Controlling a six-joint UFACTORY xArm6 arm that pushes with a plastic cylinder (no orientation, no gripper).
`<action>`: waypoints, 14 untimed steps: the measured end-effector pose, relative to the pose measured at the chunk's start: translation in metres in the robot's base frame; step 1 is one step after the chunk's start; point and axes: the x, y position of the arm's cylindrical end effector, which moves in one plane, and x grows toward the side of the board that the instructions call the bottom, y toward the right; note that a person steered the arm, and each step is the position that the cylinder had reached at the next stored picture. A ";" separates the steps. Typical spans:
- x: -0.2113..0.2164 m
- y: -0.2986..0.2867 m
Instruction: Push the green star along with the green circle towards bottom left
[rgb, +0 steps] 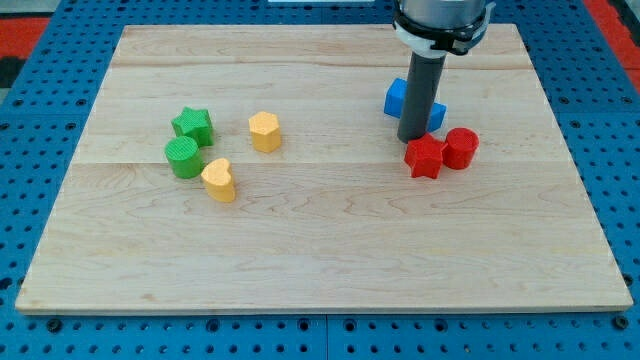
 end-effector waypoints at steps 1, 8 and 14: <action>-0.009 -0.003; -0.071 -0.259; -0.013 -0.275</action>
